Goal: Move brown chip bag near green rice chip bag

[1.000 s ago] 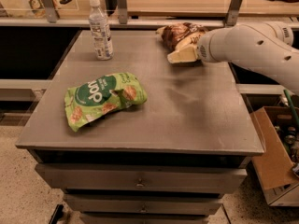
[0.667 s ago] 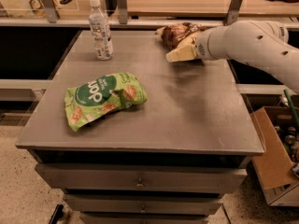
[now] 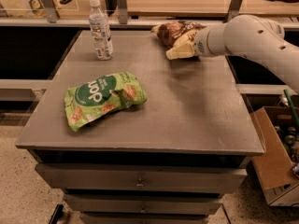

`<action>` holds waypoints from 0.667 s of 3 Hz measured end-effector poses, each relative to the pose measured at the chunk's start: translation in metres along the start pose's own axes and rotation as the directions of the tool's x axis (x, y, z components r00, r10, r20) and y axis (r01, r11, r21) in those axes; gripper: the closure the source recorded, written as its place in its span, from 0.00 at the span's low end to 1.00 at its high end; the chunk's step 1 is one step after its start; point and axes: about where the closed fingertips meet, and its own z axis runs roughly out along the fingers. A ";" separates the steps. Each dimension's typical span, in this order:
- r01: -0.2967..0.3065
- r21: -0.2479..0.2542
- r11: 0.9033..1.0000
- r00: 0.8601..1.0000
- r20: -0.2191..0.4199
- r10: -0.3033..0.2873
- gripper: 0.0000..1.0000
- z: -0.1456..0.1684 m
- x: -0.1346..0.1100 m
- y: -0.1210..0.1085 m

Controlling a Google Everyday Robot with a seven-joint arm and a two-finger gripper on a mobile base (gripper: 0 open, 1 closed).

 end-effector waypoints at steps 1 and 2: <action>0.017 -0.009 1.000 1.000 0.010 -0.016 0.36 -0.002 -0.002 -0.004; 0.036 -0.013 0.999 0.999 0.024 -0.036 0.62 -0.007 -0.004 -0.006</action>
Offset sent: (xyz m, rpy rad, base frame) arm -0.0038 -0.0124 0.0166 -0.0206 -0.0543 0.0478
